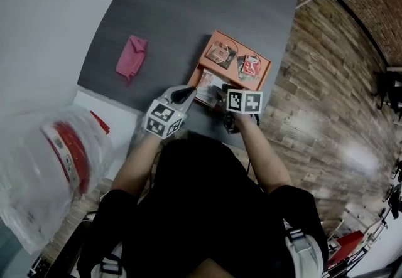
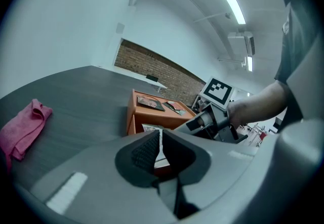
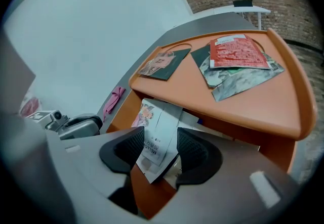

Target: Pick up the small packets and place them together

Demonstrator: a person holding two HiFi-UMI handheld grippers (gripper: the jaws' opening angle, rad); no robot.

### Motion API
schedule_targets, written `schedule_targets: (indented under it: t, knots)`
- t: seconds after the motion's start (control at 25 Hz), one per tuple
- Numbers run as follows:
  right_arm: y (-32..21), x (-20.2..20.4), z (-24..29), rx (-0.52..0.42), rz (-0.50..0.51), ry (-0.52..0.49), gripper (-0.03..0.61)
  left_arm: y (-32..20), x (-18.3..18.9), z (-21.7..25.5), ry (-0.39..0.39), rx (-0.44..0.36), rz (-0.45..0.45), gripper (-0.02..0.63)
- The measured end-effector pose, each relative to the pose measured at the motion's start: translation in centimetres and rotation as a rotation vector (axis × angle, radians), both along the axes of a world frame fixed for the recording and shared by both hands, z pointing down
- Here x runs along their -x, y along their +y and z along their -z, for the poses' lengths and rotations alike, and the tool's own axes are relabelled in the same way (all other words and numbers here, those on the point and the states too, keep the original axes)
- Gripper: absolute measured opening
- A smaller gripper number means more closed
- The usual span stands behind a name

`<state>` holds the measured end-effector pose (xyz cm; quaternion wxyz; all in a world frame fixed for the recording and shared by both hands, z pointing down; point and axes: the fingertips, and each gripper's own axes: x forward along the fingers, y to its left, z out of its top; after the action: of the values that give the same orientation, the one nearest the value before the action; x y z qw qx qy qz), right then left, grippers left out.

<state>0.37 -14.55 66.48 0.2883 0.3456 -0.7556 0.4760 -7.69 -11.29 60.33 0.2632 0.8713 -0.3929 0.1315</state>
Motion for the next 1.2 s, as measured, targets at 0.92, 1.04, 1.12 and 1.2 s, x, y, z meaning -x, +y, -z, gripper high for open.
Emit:
schedule_targets:
  t: [0.92, 1.04, 1.12, 1.2]
  knots:
    - [0.3, 3.3, 0.5, 0.158, -0.081, -0.279, 0.204, 0.0, 1.4, -1.9, 0.011, 0.075, 0.051, 0.017]
    - [0.5, 3.7, 1.1, 0.153, -0.073, -0.312, 0.202, -0.1, 1.4, -1.8, 0.012, 0.076, 0.052, 0.017]
    - [0.6, 3.7, 1.4, 0.152, -0.072, -0.322, 0.19, -0.2, 1.4, -1.9, 0.015, 0.075, 0.052, 0.017]
    - [0.7, 3.6, 1.7, 0.161, -0.08, -0.337, 0.176, -0.4, 1.5, -2.0, 0.019, 0.075, 0.054, 0.017]
